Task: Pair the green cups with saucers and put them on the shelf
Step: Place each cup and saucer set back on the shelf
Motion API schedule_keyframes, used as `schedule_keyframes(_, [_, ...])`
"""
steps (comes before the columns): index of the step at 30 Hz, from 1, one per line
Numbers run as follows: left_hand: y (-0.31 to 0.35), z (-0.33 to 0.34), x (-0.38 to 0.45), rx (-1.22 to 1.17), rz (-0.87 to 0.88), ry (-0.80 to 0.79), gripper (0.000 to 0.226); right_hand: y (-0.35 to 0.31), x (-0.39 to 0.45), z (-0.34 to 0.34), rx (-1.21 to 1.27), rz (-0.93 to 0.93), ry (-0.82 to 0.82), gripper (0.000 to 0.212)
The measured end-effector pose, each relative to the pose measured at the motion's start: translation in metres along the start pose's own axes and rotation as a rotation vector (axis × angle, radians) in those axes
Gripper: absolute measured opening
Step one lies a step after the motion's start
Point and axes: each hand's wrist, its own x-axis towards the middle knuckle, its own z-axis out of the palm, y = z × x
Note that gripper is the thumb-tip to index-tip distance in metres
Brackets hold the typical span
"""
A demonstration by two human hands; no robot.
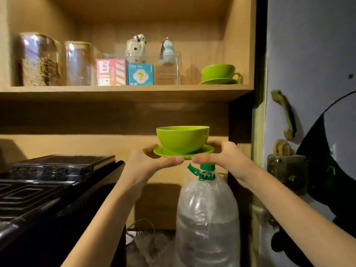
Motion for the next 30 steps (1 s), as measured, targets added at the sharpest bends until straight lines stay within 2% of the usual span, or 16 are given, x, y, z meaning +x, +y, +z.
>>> schedule_keyframes(3, [0.017,-0.004,0.025,-0.026,-0.037,0.036,0.037,-0.02,0.017,-0.009,0.011,-0.012,0.05,0.044])
schedule_keyframes(7, [0.035,-0.012,0.056,-0.055,0.005,0.06,0.073,-0.037,0.042,-0.022,0.046,-0.02,0.046,0.064])
schedule_keyframes(9, [0.046,-0.017,0.07,-0.047,0.029,0.033,0.071,-0.045,0.058,-0.028,0.012,-0.031,0.089,0.085])
schedule_keyframes(12, [0.065,-0.025,0.093,-0.076,0.048,-0.036,0.053,-0.057,0.082,-0.036,-0.008,-0.039,0.114,0.111])
schedule_keyframes(16, [0.086,-0.028,0.123,-0.165,0.062,-0.12,0.036,-0.08,0.108,-0.048,-0.042,-0.032,0.117,0.114])
schedule_keyframes(18, [0.091,-0.031,0.14,-0.159,0.051,-0.1,0.042,-0.087,0.122,-0.053,-0.076,-0.015,0.133,0.124])
schedule_keyframes(20, [0.092,-0.035,0.156,-0.133,0.055,-0.075,0.059,-0.09,0.136,-0.058,-0.091,-0.015,0.13,0.134])
schedule_keyframes(24, [0.094,-0.039,0.185,-0.08,0.106,-0.065,0.092,-0.092,0.157,-0.064,-0.123,-0.042,0.124,0.116])
schedule_keyframes(26, [0.094,-0.042,0.199,-0.057,0.109,-0.085,0.096,-0.09,0.167,-0.068,-0.122,-0.039,0.118,0.108])
schedule_keyframes(30, [0.084,-0.047,0.217,-0.021,0.114,-0.122,0.099,-0.087,0.182,-0.068,-0.083,-0.017,0.139,0.116])
